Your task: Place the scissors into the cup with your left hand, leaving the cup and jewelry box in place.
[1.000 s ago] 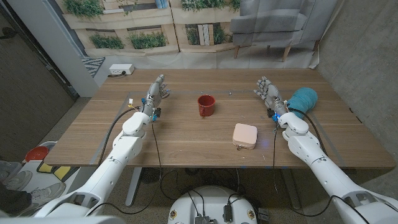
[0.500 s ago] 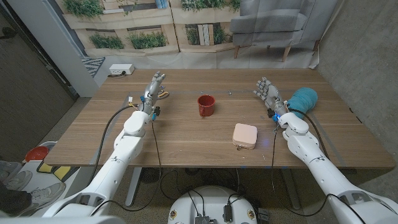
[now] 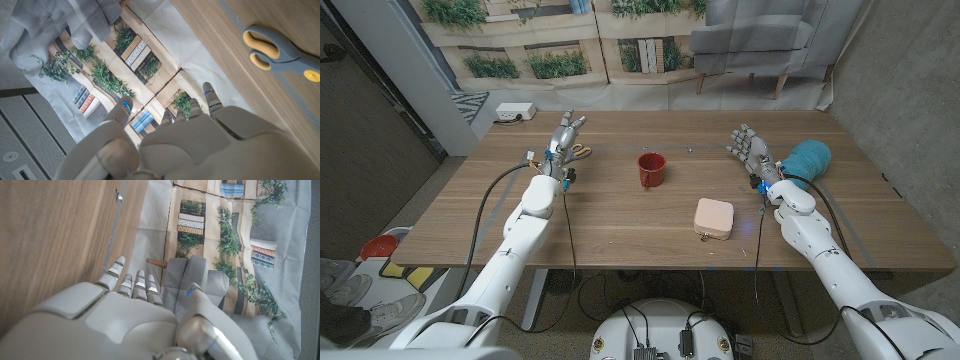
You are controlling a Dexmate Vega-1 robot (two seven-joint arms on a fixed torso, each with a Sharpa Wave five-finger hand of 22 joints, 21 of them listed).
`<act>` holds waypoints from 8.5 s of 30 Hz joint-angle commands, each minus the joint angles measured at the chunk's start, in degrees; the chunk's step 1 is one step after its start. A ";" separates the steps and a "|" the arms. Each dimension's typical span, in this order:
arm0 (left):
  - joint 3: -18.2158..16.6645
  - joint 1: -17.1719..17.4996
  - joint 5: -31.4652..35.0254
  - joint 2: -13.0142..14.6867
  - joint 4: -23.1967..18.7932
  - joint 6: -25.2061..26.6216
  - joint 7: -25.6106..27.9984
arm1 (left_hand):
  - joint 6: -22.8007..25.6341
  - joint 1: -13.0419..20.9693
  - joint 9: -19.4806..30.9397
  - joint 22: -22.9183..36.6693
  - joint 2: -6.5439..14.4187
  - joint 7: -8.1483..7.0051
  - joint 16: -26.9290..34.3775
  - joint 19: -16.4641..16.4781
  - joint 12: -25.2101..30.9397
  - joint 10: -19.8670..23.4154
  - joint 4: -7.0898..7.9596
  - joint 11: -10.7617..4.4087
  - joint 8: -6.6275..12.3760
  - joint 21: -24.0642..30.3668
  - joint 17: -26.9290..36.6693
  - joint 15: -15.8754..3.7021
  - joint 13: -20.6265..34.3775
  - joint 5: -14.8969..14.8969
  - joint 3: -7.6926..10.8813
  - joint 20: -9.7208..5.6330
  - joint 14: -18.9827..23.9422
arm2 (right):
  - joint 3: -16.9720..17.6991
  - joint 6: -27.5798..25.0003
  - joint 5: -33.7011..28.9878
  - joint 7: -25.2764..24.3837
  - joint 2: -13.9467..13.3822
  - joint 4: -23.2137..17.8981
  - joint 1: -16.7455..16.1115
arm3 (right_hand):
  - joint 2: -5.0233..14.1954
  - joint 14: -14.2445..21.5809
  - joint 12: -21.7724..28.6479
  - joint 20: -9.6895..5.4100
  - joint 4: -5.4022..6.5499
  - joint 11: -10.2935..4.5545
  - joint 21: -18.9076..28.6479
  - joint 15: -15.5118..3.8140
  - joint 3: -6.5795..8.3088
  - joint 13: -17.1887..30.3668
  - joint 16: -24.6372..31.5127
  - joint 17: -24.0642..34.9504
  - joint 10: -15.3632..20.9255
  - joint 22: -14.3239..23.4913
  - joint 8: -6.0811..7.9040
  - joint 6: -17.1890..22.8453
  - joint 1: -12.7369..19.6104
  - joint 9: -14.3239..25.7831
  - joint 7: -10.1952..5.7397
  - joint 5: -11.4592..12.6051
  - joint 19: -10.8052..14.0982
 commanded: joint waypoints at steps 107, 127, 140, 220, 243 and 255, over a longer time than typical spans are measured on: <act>13.11 -9.70 26.69 17.20 -17.05 48.89 -19.76 | 11.44 12.41 1.53 5.32 1.16 12.13 8.87 -5.20 3.50 9.57 -1.16 8.53 0.87 -3.43 14.26 4.96 11.01 0.02 -12.99 1.32 2.87 | 1.46 2.85 -0.83 5.55 3.10 9.97 4.41 | -0.30 1.99 -0.07 0.40 0.10 0.68 0.24 0.38 0.49 0.31 -0.09 0.59 2.28 0.27 -0.22 2.66 -0.80 0.31 0.21 -0.34 1.86; 14.86 -11.64 26.96 17.48 -14.75 51.88 -21.06 | 15.09 12.24 1.70 6.93 1.18 12.20 9.83 -3.32 3.85 12.70 -0.98 8.54 0.87 2.82 16.74 4.90 12.34 -0.12 -14.67 1.35 6.04 | 1.41 2.93 -0.87 6.01 3.29 11.33 5.20 | -0.31 2.03 -0.21 0.44 0.27 0.68 0.15 0.35 0.46 0.32 -0.20 0.63 2.31 0.28 -0.35 2.68 -1.13 0.32 0.15 -0.36 1.85; 17.38 -14.06 27.88 18.16 -12.83 52.62 -23.84 | 15.74 14.13 1.79 6.53 1.44 12.22 10.09 -4.05 3.78 12.99 -1.26 8.53 0.81 4.30 17.62 4.89 12.87 0.06 -14.41 1.34 5.85 | 1.73 3.40 -0.77 6.49 3.59 12.80 5.76 | -0.36 2.04 -0.30 0.42 0.34 0.71 0.12 0.36 0.44 0.33 -0.26 0.63 2.31 0.28 -0.42 2.69 -1.30 0.32 0.17 -0.36 1.88; 27.30 -18.99 40.43 19.01 -9.10 55.33 -32.78 | 21.41 21.50 2.59 3.77 2.07 12.29 12.84 -7.76 4.27 13.78 -0.36 8.53 1.23 19.40 21.24 4.70 14.86 0.48 -12.91 1.29 5.72 | 3.07 6.15 0.18 7.56 4.44 13.22 4.22 | -0.59 2.29 -0.65 0.51 0.62 0.72 -0.03 0.45 0.51 0.37 -0.56 0.60 2.55 0.29 -0.73 2.40 -2.15 0.33 0.14 -0.20 2.11; 28.55 -20.42 41.89 17.42 -4.39 54.19 -30.82 | 23.73 22.18 2.79 3.69 2.24 12.30 13.07 -7.19 4.96 15.24 -0.01 8.48 1.73 21.22 20.66 4.19 14.91 0.75 -11.21 1.28 7.51 | 2.90 6.49 0.09 7.42 4.57 14.09 4.87 | -0.74 2.32 -0.72 0.46 0.65 0.84 -0.07 0.50 0.50 0.37 -0.63 0.59 2.60 0.29 -0.75 2.38 -2.37 0.33 0.09 -0.17 2.12; 29.54 -21.47 42.39 16.55 -2.31 53.84 -30.85 | 26.08 23.03 2.90 3.73 2.43 12.32 13.71 -6.40 5.83 17.22 -0.08 8.40 1.93 22.57 20.46 4.05 15.01 0.90 -9.42 1.30 9.53 | 3.08 6.70 0.11 7.62 4.64 14.81 5.28 | -0.81 2.35 -0.75 0.43 0.67 0.82 -0.06 0.49 0.49 0.38 -0.65 0.59 2.62 0.29 -0.78 2.32 -2.48 0.33 0.12 -0.15 2.21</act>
